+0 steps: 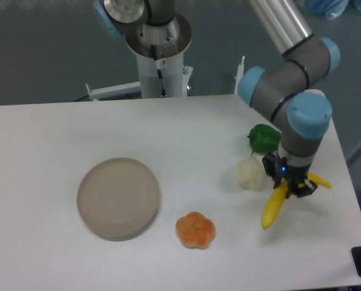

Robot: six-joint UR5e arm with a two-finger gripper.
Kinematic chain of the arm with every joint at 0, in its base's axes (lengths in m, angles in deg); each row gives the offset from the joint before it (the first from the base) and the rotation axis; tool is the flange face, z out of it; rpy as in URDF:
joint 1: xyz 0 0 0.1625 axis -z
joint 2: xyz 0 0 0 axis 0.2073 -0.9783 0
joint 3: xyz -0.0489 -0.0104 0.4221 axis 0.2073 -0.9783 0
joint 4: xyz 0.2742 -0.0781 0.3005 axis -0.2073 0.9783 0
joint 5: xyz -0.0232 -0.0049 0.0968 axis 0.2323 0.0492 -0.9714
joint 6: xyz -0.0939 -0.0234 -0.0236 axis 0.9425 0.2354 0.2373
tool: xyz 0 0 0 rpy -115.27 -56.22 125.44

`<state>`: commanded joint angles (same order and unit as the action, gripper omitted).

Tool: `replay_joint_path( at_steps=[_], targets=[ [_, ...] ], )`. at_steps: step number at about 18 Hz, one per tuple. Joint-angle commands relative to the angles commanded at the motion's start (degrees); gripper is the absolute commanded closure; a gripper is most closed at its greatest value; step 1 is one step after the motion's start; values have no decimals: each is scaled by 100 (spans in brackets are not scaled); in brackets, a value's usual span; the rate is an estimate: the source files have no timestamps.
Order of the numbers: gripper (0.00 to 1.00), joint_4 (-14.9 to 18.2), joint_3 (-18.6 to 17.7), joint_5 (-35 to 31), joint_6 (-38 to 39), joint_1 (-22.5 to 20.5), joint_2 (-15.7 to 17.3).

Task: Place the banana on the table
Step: 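Lower the held banana onto the table beside the white cup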

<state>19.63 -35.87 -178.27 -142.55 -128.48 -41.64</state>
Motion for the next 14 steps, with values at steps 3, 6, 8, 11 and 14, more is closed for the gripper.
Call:
replay_joint_path(
  at_steps=[3,6,8,11,14],
  targets=[
    [75,9,-88,0,17,79,-27],
    [71,9,-228,17,394,219,-35],
    [66,9,-229,9,474,290,-97],
    [58,9,-334,9,579,413,-71],
    [8,0,-369,35,571,422,-27]
  ],
)
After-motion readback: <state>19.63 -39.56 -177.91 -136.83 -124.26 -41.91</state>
